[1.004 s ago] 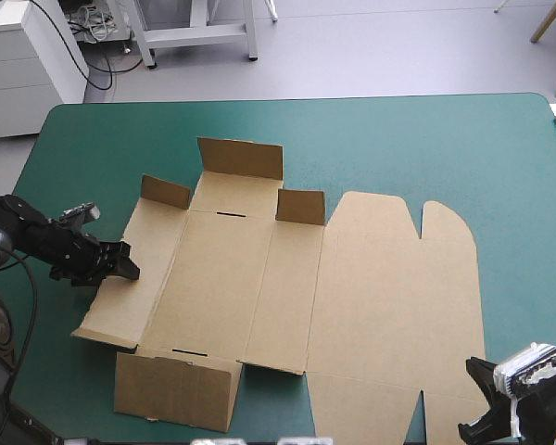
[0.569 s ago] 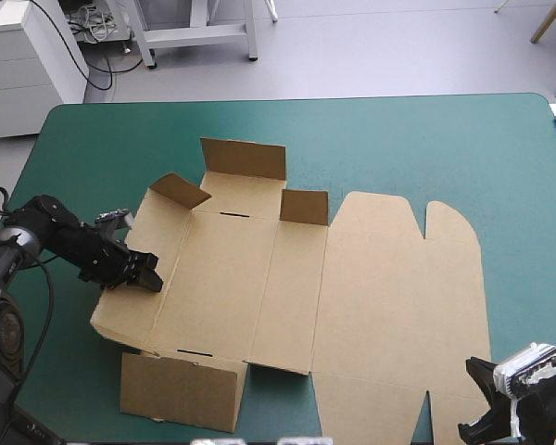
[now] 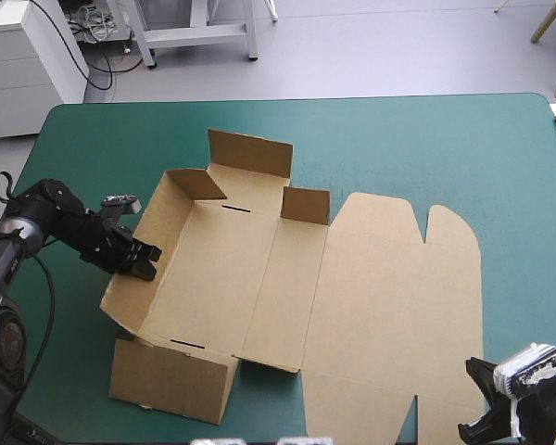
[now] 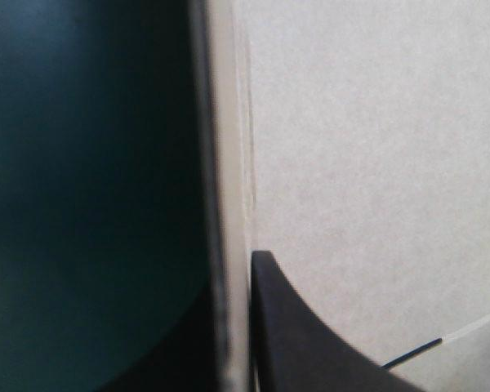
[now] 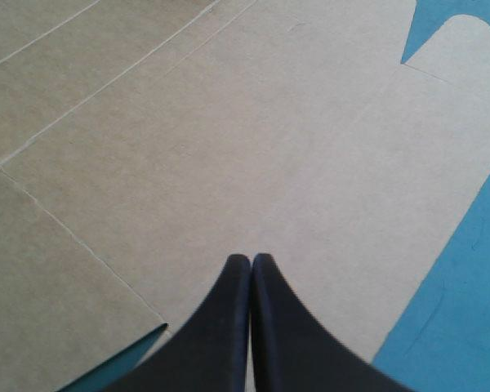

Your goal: Fold the box

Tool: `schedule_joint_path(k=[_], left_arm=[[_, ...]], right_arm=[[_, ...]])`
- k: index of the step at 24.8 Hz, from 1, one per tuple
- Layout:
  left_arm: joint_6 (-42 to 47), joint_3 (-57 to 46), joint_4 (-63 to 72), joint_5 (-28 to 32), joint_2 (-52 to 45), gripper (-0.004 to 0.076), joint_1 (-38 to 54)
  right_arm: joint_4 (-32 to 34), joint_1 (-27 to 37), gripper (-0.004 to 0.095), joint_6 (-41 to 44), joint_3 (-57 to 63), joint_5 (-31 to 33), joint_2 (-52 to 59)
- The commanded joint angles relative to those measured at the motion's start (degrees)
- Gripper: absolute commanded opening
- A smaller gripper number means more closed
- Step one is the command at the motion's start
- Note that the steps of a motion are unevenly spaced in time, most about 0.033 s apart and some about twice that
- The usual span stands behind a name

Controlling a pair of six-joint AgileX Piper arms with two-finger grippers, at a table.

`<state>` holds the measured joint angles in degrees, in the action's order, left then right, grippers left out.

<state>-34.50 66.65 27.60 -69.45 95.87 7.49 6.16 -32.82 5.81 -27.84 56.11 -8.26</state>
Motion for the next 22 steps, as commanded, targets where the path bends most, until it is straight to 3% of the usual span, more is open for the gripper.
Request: schedule_joint_path(k=[1, 7, 16, 22], left_arm=[[-0.4, 5.3, -4.5, -4.1, -2.9, -0.0008, -2.4], [0.5, 14.4, -25.4, -3.6, -2.9, -0.0008, -13.7], [2.5, 24.2, -46.7, 14.7, -2.9, -0.0008, -33.4], [1.6, 24.7, -52.2, 16.8, -2.9, -0.0008, -41.6]], right_arm=[[0.4, 0.2, -0.0021, -0.3, -1.5, -3.7, -0.7], [-1.9, 0.2, -0.0021, -0.3, -1.5, -3.7, -0.7], [-1.7, 0.2, -0.0021, -0.3, -1.5, -3.7, -0.7], [-1.9, 0.2, -0.0021, -0.3, -1.5, -3.7, -0.7]])
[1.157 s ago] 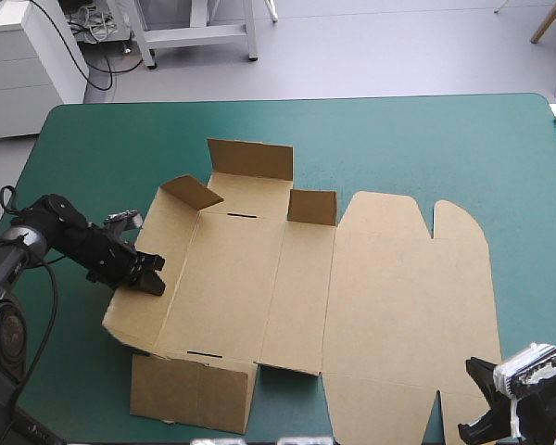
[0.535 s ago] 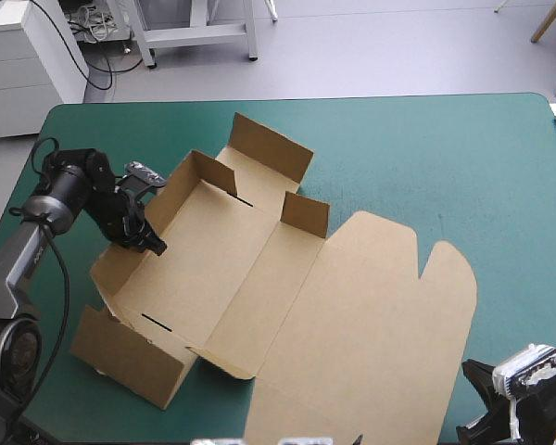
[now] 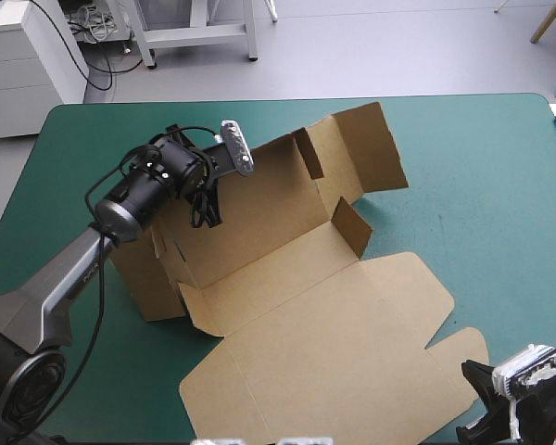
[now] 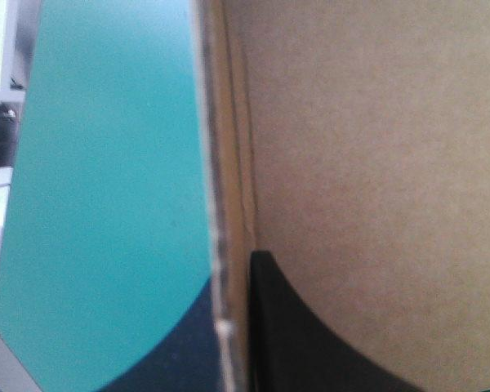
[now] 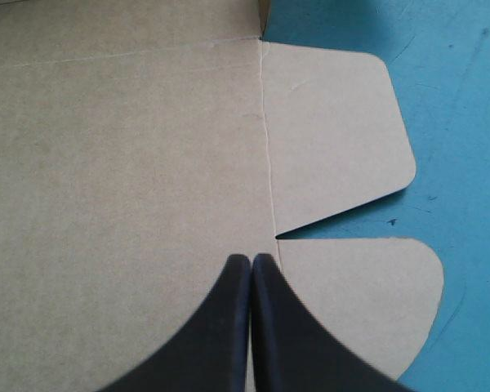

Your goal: Fold the box

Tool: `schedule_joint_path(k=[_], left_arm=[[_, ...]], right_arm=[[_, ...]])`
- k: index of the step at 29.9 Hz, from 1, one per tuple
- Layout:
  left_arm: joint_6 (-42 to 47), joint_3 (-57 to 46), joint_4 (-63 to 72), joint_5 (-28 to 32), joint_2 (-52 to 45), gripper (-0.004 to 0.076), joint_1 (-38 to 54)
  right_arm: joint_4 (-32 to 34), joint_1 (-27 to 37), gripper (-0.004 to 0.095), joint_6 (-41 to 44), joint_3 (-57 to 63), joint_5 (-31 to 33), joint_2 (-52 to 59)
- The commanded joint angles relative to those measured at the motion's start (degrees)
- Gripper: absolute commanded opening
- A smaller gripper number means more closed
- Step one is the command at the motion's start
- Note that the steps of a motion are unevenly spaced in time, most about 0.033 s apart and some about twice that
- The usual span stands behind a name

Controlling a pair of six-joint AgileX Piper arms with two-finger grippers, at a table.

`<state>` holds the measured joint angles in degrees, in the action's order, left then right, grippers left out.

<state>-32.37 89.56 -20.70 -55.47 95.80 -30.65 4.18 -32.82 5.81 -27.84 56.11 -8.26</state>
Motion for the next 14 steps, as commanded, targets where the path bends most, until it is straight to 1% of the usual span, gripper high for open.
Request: schedule_joint_path(k=[1, 5, 7, 9, 14], left_arm=[[-0.6, 1.8, -4.8, 2.9, -2.8, -0.0008, -5.0], [0.3, 1.8, -12.0, 3.3, -2.8, -0.0008, -11.7], [2.7, 1.8, -15.9, 3.8, -2.8, -0.0008, -15.2], [5.4, 1.8, -18.3, 4.1, -2.8, -0.0008, -17.6], [6.1, 1.5, -20.9, 4.2, -2.8, -0.0008, -22.2]], right_arm=[[0.1, 0.2, -0.0021, -0.3, -1.5, -3.7, -0.7], [0.1, 0.2, -0.0022, -0.3, -1.5, -3.7, -0.7], [0.1, 0.2, -0.0021, -0.1, -1.5, -3.7, -0.7], [0.1, 0.2, -0.0021, -0.1, -1.5, -3.7, -0.7], [0.5, 0.2, -0.0021, -0.1, -1.5, -3.7, -0.7]])
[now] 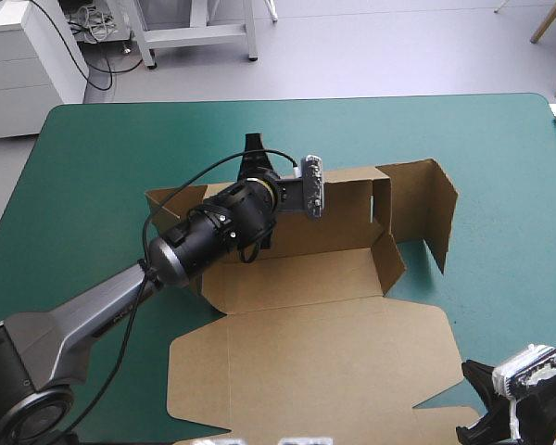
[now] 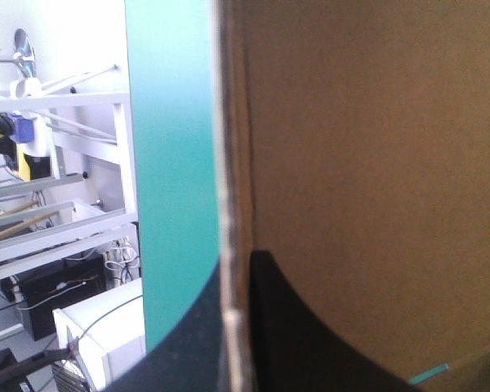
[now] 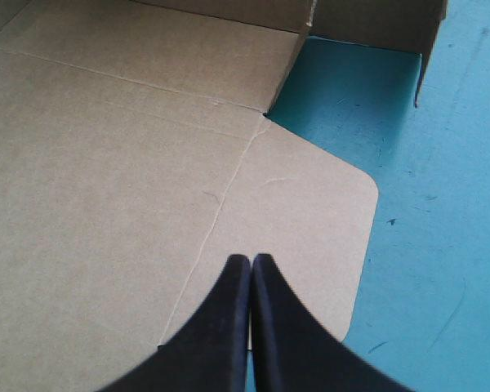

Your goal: Fold the box

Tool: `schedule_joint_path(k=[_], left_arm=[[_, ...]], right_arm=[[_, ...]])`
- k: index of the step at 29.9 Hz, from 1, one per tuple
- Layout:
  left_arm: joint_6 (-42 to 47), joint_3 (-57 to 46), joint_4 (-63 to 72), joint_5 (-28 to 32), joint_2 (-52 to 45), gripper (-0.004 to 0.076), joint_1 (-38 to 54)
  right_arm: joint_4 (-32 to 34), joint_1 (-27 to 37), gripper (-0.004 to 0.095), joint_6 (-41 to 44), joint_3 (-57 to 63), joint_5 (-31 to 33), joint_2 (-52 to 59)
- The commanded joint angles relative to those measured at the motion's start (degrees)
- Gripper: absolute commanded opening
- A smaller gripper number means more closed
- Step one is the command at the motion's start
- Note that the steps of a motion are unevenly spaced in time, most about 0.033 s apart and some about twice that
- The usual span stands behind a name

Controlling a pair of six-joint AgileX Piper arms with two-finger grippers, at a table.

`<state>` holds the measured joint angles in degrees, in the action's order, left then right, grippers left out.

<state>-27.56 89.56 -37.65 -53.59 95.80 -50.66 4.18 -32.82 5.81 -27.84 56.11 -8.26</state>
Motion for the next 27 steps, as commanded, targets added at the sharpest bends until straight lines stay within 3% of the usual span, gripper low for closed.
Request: schedule_joint_path(k=[1, 5, 11, 22, 25, 27], left_arm=[[1.5, 1.1, -4.3, 2.4, -2.8, -0.0008, -2.7], [4.6, -4.0, -9.9, 4.5, -4.2, -0.0008, -4.6], [20.3, -16.4, -24.8, 9.1, -8.6, -0.0008, -7.3], [31.5, -24.5, -28.5, 9.1, -11.8, -0.0008, -12.1], [34.7, -24.5, -28.8, 9.3, -11.8, -0.0008, -12.4], [36.2, -24.5, -28.8, 9.3, -11.8, -0.0008, -12.3]], right_arm=[[0.5, 0.2, -0.0021, -0.1, -1.5, -3.7, -0.7], [0.9, 0.2, -0.0021, -0.1, -1.5, -3.7, -0.7], [0.9, 0.2, -0.0021, -0.1, -1.5, -3.7, -0.7], [0.9, 0.2, -0.0013, -0.2, -1.5, -3.7, -0.7], [0.6, 0.2, 0.0059, -0.6, -1.5, -3.0, -0.7], [0.4, 0.2, 0.0197, -0.6, -1.5, -2.6, -0.7]])
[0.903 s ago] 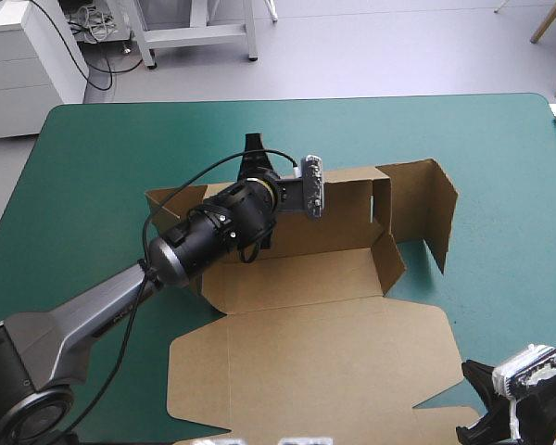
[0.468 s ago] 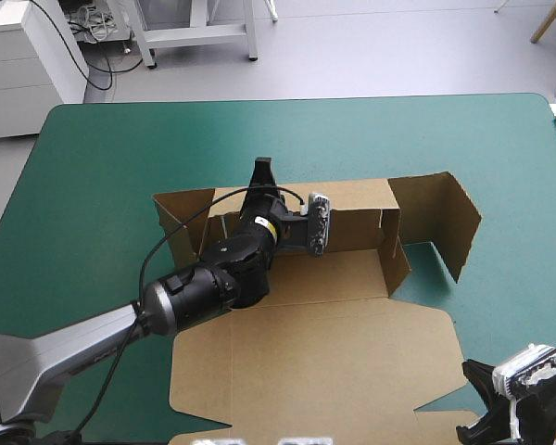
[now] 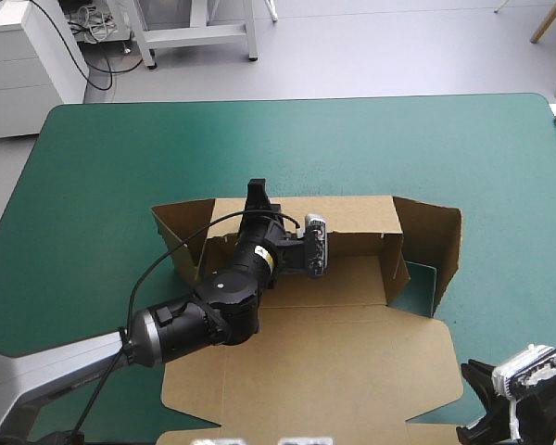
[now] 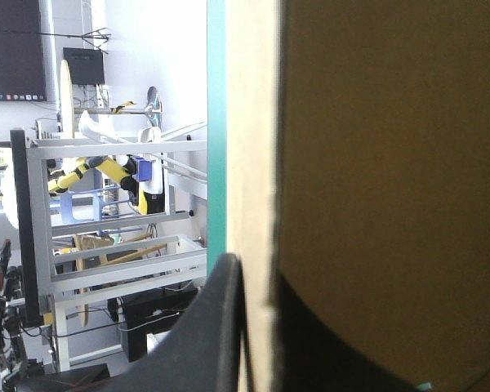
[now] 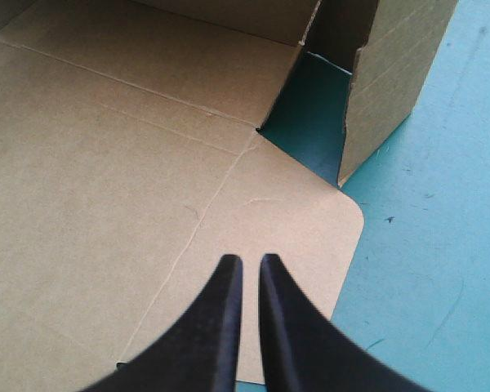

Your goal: Fold the box

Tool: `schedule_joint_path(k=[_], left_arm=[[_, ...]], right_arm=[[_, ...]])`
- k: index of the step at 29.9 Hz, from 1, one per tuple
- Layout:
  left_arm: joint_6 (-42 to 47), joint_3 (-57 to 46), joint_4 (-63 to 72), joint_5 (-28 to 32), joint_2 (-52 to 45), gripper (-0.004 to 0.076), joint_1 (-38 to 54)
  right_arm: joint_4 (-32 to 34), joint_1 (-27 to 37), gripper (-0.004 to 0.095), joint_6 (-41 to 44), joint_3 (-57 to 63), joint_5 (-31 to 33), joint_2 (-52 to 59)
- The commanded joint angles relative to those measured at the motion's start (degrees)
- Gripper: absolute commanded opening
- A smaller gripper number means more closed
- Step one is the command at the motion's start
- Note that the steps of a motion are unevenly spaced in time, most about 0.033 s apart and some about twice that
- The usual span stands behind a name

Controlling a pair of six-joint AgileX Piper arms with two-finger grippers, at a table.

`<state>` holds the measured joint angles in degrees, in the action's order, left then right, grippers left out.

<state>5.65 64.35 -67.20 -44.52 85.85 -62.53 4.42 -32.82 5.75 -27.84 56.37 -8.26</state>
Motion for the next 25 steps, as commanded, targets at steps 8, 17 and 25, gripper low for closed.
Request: schedule_joint_path(k=[8, 17, 25], left_arm=[[2.9, 0.6, 0.7, 0.9, -1.8, -0.0008, -0.4], [5.3, 0.6, 0.8, 1.1, -1.8, -0.0008, -0.4], [5.2, 0.6, 0.8, 1.1, -1.8, -0.0008, -0.4]], right_arm=[[0.2, 0.2, 0.0604, -0.4, -1.5, -2.9, -0.7], [-1.9, 0.2, 0.0593, 0.3, -1.5, -4.4, -0.7], [-1.5, 0.2, 0.0506, 0.5, -4.6, -4.5, -0.8]])
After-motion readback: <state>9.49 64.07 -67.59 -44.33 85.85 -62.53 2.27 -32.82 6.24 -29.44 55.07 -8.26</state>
